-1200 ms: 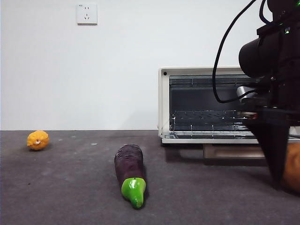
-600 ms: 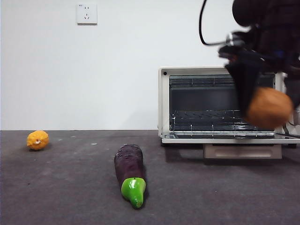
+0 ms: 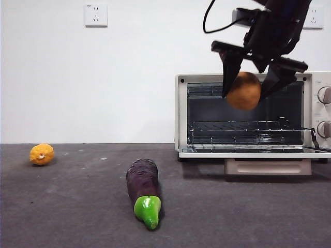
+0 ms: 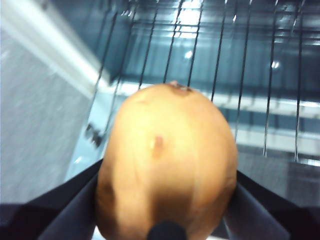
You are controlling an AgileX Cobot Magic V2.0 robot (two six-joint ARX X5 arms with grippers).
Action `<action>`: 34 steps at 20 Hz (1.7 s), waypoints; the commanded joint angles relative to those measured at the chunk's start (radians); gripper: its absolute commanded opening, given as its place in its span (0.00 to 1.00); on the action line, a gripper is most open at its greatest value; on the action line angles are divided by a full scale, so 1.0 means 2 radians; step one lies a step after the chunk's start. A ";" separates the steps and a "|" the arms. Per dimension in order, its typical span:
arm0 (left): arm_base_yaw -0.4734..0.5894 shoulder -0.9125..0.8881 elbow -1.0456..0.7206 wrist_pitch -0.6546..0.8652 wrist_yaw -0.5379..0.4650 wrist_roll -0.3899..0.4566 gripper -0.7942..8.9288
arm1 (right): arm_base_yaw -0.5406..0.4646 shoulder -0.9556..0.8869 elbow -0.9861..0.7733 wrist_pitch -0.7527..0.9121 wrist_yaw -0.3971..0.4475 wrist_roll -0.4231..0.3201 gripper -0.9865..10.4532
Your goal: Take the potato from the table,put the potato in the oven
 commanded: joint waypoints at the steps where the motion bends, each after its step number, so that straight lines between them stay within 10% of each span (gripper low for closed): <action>1: -0.002 0.004 -0.002 0.002 -0.002 0.004 0.08 | -0.001 0.020 0.001 0.012 0.013 0.005 0.14; 32: -0.002 0.040 -0.002 0.002 -0.015 0.004 0.08 | -0.043 0.098 0.003 0.137 0.050 0.009 0.15; 34: -0.002 0.043 -0.002 0.002 -0.015 0.004 0.08 | -0.043 0.098 0.003 0.140 0.050 0.009 0.27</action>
